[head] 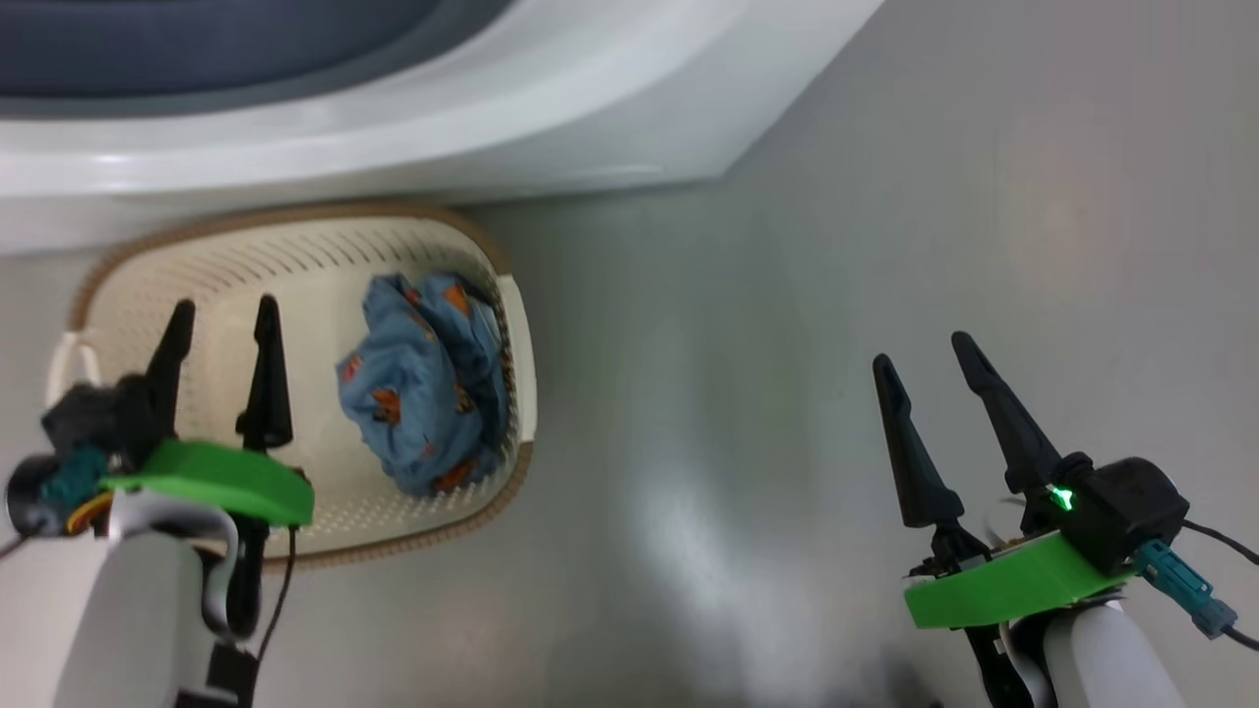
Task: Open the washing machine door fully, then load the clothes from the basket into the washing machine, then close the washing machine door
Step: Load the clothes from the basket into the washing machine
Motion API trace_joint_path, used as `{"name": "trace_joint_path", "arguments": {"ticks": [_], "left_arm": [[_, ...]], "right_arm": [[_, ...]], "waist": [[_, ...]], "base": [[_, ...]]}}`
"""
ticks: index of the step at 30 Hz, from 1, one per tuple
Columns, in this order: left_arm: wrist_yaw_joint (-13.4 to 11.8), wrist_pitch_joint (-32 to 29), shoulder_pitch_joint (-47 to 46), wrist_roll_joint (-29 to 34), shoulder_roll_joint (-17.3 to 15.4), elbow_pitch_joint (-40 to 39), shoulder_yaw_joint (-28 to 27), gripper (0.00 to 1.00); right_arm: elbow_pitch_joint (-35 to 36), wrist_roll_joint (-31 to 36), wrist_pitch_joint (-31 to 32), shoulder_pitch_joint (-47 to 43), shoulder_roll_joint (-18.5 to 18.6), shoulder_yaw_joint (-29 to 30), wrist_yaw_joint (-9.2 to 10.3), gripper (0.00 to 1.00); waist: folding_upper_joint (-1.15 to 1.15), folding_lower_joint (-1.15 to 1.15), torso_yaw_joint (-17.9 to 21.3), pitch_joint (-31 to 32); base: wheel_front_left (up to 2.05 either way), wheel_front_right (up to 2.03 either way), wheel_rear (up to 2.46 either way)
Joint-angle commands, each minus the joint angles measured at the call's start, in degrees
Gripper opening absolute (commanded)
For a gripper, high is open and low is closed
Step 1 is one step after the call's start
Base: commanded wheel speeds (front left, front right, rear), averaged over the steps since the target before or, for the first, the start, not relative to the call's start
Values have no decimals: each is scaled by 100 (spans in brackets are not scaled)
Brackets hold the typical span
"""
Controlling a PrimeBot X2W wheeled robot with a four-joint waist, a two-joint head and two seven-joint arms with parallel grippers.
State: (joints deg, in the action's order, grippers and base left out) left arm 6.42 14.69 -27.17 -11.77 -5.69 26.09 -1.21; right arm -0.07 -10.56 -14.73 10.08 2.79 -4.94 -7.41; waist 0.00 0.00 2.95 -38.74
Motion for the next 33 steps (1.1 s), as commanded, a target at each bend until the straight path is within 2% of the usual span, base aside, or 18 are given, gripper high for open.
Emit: {"name": "trace_joint_path", "arguments": {"ticks": [1, 9, 15, 33], "left_arm": [[29, 30, -81, -29, -199, 88, -143, 100], [101, 22, -916, -441, -421, 1511, 227, 100], [105, -277, -1260, -1247, -538, 2213, 919, 100], [106, -882, -1808, -2657, -1053, 2739, 2820, 100]], "right_arm": [[137, -6, -27, 5, 9, -174, -8, 100], [184, 5, -27, 227, 9, -266, -8, 100], [184, -13, -27, 345, 9, -301, -8, 100], [158, -88, -27, 453, 9, -371, -8, 100]], "waist": [[0, 0, 190, -606], [0, 0, 229, -1020], [0, 0, 258, -1178], [0, 0, 374, -1422]], "base": [[0, 0, 0], [0, 0, 0], [0, 0, 0], [0, 0, 0]]}}
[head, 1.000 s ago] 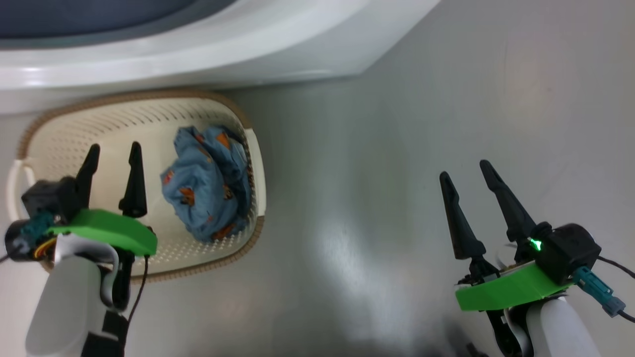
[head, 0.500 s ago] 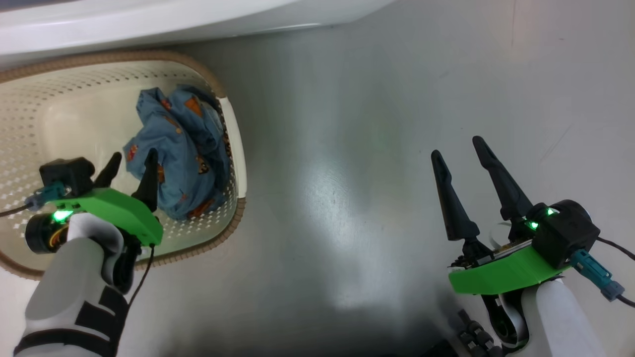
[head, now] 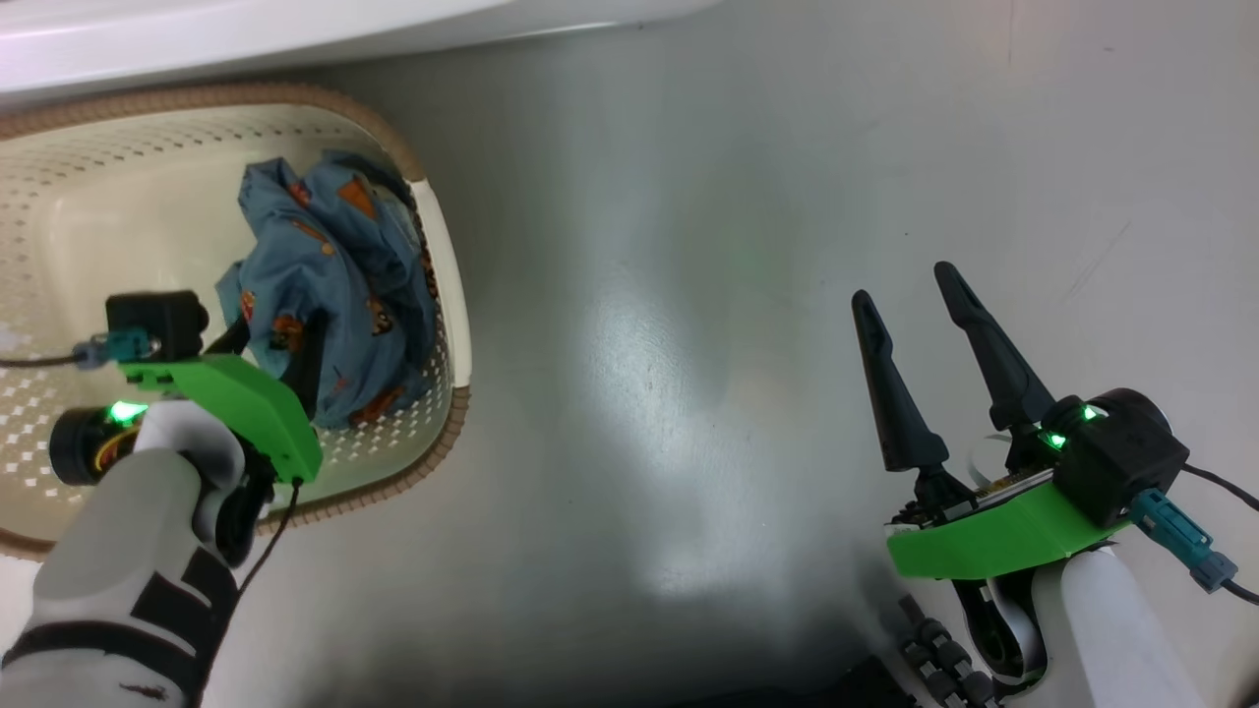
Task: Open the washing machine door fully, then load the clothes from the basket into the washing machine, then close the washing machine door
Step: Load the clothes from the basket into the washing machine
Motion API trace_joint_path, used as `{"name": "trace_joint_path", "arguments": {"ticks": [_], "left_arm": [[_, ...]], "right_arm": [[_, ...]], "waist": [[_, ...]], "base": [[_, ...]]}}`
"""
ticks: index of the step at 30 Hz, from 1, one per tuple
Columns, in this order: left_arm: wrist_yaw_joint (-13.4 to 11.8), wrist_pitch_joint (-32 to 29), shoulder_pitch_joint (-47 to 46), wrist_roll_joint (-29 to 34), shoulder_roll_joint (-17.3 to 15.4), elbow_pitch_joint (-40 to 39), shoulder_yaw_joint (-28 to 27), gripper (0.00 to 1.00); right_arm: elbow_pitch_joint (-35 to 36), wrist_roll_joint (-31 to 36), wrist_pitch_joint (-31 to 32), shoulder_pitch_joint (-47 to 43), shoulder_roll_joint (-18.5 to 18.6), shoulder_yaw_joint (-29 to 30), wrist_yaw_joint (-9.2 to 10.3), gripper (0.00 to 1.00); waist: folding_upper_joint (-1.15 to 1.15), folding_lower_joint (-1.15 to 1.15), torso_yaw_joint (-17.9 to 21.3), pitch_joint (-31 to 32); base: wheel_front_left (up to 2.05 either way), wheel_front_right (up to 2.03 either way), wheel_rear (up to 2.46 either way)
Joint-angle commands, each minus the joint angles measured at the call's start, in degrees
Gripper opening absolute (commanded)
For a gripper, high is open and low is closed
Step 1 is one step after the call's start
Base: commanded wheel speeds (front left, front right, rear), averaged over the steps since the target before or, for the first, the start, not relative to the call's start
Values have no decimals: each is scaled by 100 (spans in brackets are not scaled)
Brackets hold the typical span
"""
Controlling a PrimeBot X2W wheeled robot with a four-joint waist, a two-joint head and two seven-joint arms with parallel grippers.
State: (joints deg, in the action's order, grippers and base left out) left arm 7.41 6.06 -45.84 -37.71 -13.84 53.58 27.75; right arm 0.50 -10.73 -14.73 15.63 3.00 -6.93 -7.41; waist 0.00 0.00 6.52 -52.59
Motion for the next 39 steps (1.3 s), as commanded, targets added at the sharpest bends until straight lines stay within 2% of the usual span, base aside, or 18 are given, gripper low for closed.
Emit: {"name": "trace_joint_path", "arguments": {"ticks": [1, 2, 14, 15, 16, 18, 28, 39], "left_arm": [[7, -58, 4, -117, -269, 13, 8, 100], [7, -153, -341, -393, -356, 194, 398, 100], [7, -321, -994, -626, -370, 793, 995, 100], [7, -323, -1034, -652, -346, 850, 1013, 98], [7, -318, -1065, -660, -329, 898, 1049, 71], [7, -329, -1098, -697, -292, 971, 1123, 0], [8, 61, -951, -1052, -257, 865, 1346, 0], [8, 853, -272, -1613, -237, 365, 1347, 0]], "right_arm": [[102, -72, -27, -100, -13, -176, -8, 100], [115, -69, -27, -122, -13, -212, -8, 100], [162, -101, -27, -176, -13, -251, -8, 100], [158, -106, -27, -178, -13, -249, -8, 100], [152, -112, -27, -179, -13, -248, -8, 100], [141, -122, -27, -183, -13, -243, -8, 100], [134, -134, -27, -107, -13, -140, -8, 100], [8, -37, -27, -112, -13, -39, -8, 100]], "waist": [[0, 0, 26, -62], [0, 0, 78, -194], [0, 0, 217, -377], [0, 0, 221, -377], [0, 0, 224, -370], [0, 0, 225, -345], [0, 0, 165, -76], [0, 0, -77, 684]], "base": [[0, 0, 0], [0, 0, 0], [0, 0, 0], [0, 0, 0], [0, 0, 0], [0, 0, 0], [0, 0, 0], [0, 0, 0]]}}
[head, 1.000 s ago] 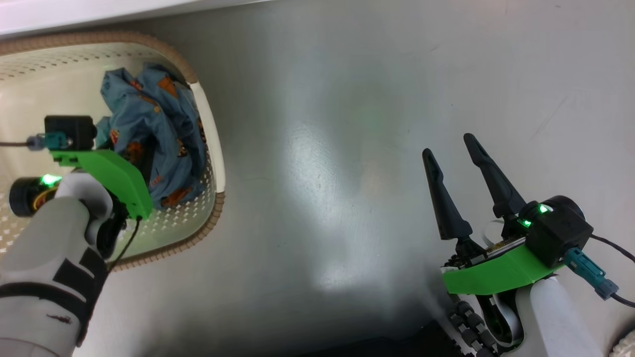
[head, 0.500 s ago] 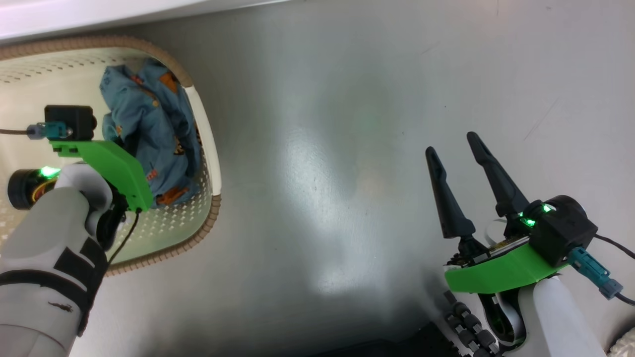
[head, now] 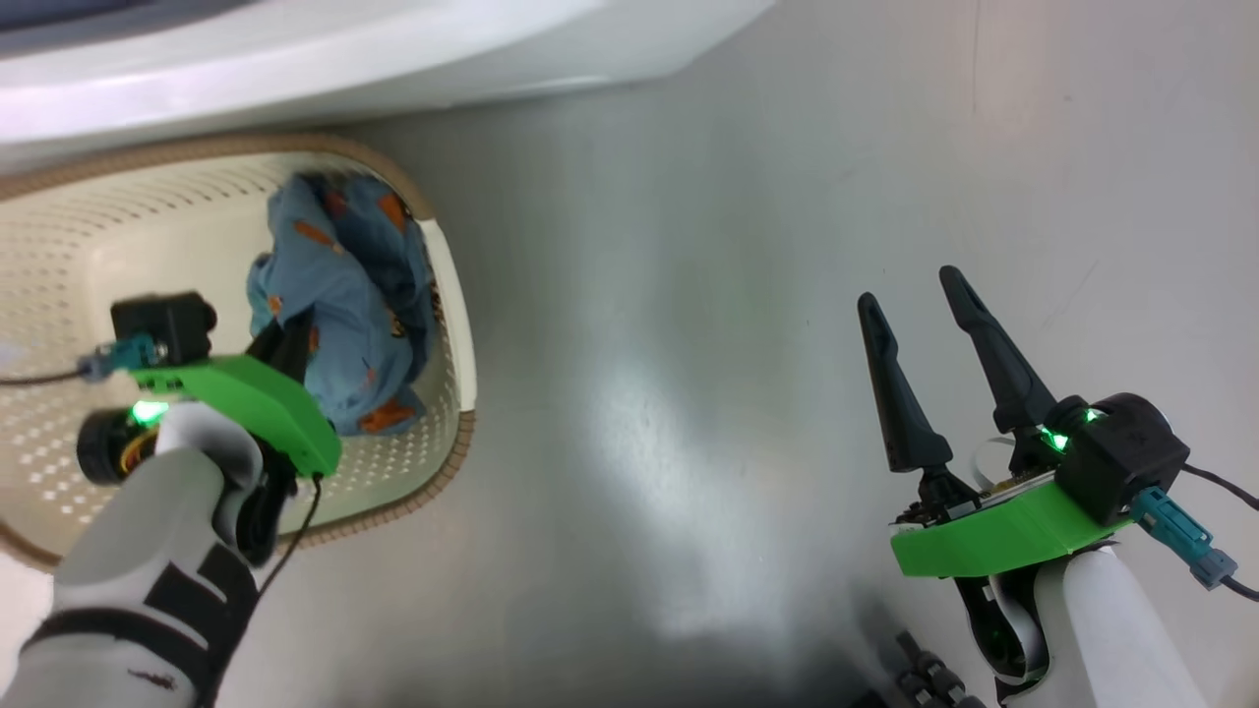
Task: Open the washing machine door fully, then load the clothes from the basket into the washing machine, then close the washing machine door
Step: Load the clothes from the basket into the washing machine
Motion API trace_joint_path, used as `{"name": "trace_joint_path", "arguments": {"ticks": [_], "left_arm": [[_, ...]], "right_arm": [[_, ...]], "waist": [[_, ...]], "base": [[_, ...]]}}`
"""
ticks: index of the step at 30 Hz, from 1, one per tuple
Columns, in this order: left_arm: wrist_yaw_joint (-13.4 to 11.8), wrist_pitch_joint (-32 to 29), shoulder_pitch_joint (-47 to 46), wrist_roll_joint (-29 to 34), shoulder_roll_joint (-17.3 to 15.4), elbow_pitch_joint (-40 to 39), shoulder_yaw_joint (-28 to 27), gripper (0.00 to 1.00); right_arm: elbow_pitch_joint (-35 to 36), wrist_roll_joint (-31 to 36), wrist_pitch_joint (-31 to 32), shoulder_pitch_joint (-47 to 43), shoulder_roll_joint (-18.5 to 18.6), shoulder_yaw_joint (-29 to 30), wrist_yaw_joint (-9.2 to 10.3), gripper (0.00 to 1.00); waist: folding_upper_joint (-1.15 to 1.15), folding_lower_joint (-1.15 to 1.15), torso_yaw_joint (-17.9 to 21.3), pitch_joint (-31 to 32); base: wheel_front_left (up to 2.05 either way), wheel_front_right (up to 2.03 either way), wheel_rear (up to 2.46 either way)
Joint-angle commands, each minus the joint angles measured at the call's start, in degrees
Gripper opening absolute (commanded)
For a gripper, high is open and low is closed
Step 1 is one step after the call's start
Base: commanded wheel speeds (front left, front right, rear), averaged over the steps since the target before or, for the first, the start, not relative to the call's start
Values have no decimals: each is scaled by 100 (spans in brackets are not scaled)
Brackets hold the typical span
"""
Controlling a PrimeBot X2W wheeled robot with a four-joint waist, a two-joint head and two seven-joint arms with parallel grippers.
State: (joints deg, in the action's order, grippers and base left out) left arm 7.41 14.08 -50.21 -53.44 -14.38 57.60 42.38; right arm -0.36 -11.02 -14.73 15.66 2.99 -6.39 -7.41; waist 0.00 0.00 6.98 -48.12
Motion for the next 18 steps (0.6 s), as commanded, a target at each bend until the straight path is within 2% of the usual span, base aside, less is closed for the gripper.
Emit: {"name": "trace_joint_path", "arguments": {"ticks": [1, 5, 7, 9, 18], "left_arm": [[8, 71, 234, -39, -199, -86, -147, 0], [8, 88, 562, 93, -286, -548, -634, 0], [7, 89, 820, 268, -310, -839, -1035, 0], [-11, 90, 1279, 587, -278, -1298, -1660, 0], [-83, 91, 2577, 1764, 105, -2824, -3231, 0]], "right_arm": [[75, 8, -27, -128, -12, -88, -8, 100], [-5, 72, -27, -223, -12, -57, -8, 100], [-32, 91, -27, -287, -12, -49, -8, 100], [-81, 116, -27, -382, -12, -33, -8, 100], [-243, 142, -27, -697, -12, -20, -8, 100]], "waist": [[0, 0, -153, 323], [0, 0, -294, 675], [0, 0, -343, 860], [0, 0, -394, 1135], [0, 0, -497, 1950]], "base": [[0, 0, 0], [0, 0, 0], [0, 0, 0], [0, 0, 0], [0, 0, 0]]}}
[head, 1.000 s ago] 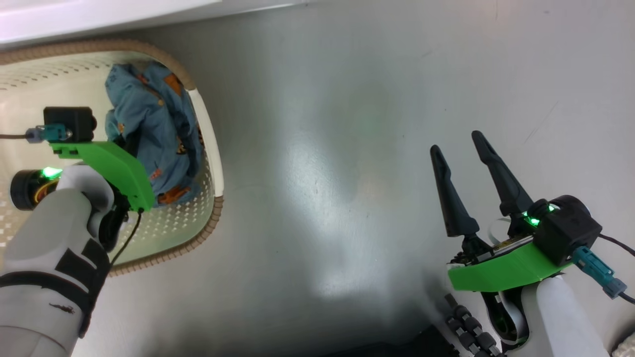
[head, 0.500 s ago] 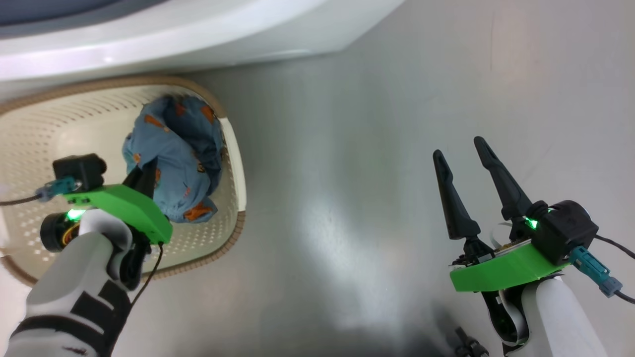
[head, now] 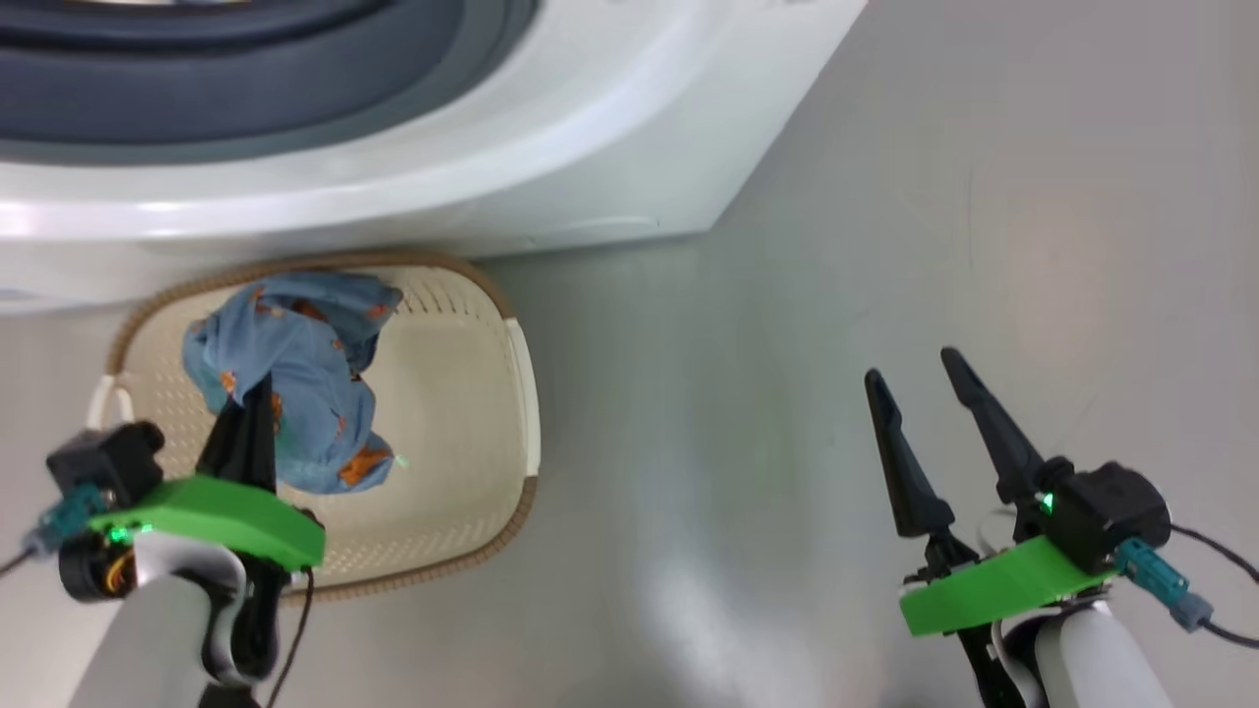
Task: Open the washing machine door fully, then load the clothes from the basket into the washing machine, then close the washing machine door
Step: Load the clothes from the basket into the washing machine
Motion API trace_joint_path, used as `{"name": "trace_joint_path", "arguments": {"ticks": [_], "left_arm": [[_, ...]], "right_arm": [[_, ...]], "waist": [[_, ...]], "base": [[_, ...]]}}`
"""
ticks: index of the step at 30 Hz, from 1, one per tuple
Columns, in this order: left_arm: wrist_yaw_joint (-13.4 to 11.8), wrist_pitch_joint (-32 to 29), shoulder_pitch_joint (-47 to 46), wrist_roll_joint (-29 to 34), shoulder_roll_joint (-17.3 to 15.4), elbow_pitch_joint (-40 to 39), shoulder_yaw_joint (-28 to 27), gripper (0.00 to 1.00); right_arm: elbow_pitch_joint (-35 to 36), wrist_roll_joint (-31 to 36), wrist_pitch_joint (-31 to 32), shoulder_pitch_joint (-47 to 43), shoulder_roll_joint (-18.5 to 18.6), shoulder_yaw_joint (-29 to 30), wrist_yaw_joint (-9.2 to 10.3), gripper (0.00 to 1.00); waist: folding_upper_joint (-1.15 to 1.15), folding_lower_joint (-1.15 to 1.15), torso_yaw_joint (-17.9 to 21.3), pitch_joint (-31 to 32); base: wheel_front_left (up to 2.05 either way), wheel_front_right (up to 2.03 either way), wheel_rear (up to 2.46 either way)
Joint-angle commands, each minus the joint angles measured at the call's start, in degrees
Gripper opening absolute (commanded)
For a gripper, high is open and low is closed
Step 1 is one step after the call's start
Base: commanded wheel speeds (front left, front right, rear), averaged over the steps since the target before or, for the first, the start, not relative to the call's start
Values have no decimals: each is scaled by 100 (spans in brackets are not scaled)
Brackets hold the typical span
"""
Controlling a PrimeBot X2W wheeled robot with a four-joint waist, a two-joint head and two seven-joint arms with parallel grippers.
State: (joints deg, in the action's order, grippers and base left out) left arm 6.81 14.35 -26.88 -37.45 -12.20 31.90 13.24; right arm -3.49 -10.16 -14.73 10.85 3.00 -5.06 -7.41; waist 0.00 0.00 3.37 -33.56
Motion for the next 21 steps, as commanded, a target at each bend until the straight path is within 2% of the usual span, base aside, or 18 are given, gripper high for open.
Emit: {"name": "trace_joint_path", "arguments": {"ticks": [1, 8, 21], "left_arm": [[-31, 64, 362, 292, -65, -407, -443, 0], [-8, 64, 990, 996, 303, -1299, -1113, 0], [44, 64, 1916, 1927, 691, -2536, -1782, 0]], "right_arm": [[49, 57, -27, -249, -13, -152, -8, 100], [-96, 76, -27, -495, -13, -113, -8, 100], [-174, 57, -27, -893, -13, -103, -8, 100]], "waist": [[0, 0, -146, 582], [0, 0, -258, 1200], [0, 0, -342, 2154]], "base": [[0, 0, 0], [0, 0, 0], [0, 0, 0]]}}
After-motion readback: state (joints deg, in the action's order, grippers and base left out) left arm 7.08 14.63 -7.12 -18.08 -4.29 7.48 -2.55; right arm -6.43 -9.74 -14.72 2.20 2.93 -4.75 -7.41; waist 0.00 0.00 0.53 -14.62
